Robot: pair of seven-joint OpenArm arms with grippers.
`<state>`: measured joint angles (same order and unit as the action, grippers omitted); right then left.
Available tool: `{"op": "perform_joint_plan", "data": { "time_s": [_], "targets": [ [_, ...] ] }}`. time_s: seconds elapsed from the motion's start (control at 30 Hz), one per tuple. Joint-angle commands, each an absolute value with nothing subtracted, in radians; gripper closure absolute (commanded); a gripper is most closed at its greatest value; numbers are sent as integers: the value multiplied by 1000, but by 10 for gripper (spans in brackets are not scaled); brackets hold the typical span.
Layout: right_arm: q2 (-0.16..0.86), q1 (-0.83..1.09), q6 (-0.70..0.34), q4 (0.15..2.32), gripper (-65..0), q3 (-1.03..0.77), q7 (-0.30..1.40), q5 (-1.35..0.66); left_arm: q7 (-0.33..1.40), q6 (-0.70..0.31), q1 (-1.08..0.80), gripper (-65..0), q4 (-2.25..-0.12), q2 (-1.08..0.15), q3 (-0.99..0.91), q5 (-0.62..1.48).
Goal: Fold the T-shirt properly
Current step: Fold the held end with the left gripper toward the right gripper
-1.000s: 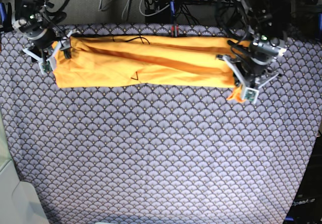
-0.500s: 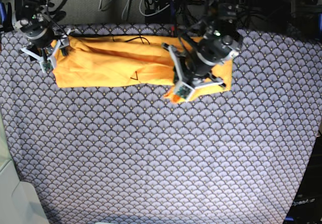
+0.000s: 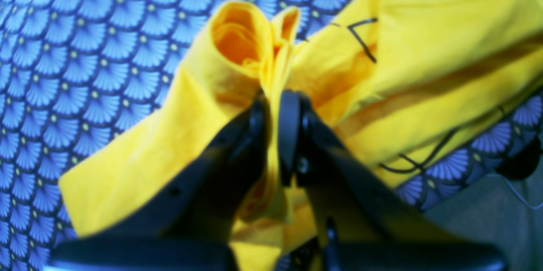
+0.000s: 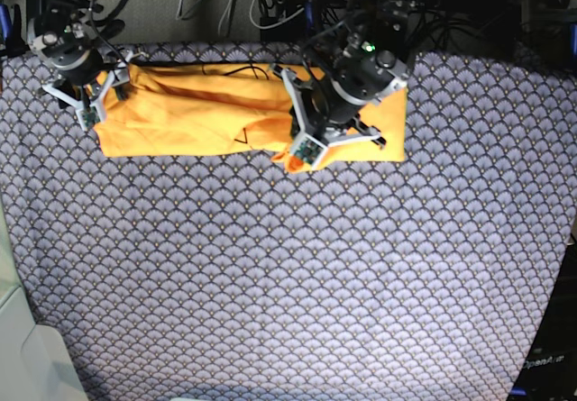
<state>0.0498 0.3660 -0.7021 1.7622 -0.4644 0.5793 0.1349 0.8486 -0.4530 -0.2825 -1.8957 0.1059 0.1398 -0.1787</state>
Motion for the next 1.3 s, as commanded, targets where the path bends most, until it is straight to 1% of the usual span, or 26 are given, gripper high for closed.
{"op": "perform_joint_plan", "data": {
  "time_s": [0.0,0.33,0.43,0.5,0.57,1.0,1.13,1.27],
  "targets": [
    [59,366,-698,1781,-343,-469,562,131,822,-456,-277,0,-1910,116,143,-165],
    [59,366,-698,1781,-343,-469,562,131,825,-452,-278,-3,-1911,116,202,-163],
    [59,369,-698,1781,-343,-470,562,131,823,-450,-278,-77,-1911,120,208,-163],
    [59,371,-698,1781,-342,-470,562,131,825,-450,-278,-115,-1911,119,208,-163],
    [59,371,-698,1781,-342,-470,562,131,822,-456,-280,-133,-1913,117,208,-163],
    [58,374,-698,1781,-342,-470,562,131,819,-458,-286,-134,-1926,130,240,-160],
    [58,375,-698,1781,-342,-470,562,133,819,-455,-283,-134,-1983,124,228,-94],
    [58,375,-698,1781,-341,-470,564,133,820,-450,-274,-134,-2009,122,136,-13]
  ]
}}
